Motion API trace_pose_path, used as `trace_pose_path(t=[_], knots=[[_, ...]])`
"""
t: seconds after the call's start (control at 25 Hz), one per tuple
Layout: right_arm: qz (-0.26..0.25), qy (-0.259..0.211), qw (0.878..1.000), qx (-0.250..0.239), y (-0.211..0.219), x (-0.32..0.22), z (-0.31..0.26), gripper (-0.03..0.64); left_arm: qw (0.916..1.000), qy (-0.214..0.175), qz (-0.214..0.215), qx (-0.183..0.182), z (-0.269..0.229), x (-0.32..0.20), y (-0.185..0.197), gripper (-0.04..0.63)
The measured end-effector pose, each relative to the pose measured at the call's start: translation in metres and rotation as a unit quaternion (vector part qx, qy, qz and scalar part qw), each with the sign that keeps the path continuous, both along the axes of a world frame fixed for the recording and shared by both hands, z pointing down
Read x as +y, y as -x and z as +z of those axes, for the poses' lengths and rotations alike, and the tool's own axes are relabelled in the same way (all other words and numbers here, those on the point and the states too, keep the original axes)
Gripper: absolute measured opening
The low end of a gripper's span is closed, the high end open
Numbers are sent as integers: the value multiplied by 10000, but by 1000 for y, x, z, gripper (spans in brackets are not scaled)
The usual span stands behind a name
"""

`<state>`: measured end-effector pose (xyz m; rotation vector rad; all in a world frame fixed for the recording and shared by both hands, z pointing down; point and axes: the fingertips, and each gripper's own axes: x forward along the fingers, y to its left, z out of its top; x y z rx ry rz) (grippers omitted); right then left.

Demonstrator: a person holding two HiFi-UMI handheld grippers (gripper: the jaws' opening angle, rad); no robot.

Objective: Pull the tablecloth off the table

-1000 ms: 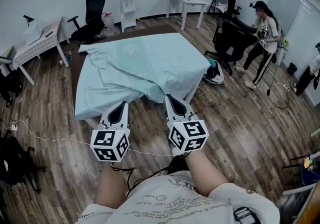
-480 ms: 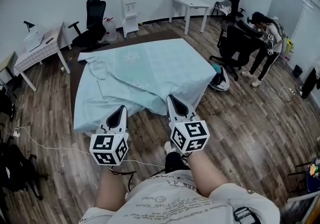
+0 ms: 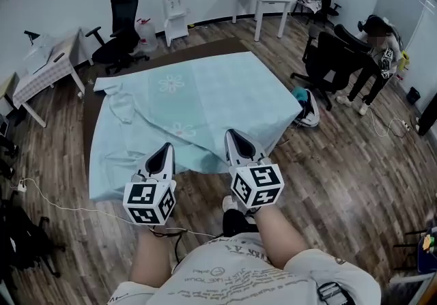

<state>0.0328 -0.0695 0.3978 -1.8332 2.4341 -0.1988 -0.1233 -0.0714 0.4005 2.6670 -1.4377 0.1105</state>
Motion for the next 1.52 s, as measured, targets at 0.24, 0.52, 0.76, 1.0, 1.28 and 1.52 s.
trace_pose_path(t=[0.24, 0.52, 0.76, 1.0, 1.28, 1.52], knots=[[-114, 211, 9996, 157, -21, -69, 5, 14, 9997, 186, -178, -15, 4, -61, -18, 14], [-390, 397, 9979, 344, -45, -159, 7, 14, 9982, 333, -493, -45, 1, -143, -35, 14], [-776, 655, 9940, 408, -63, -235, 22, 14, 9937, 588, -942, -135, 12, -208, -47, 14], [-1044, 875, 9893, 517, -66, -279, 39, 14, 9863, 828, -1418, -172, 33, -244, -35, 14], [-1238, 1268, 9819, 667, -62, -305, 73, 83, 9730, 1175, -1952, -365, 65, -261, 1, 14], [-1215, 1608, 9758, 844, -59, -336, 105, 157, 9598, 1590, -2217, -665, 105, -286, 43, 192]])
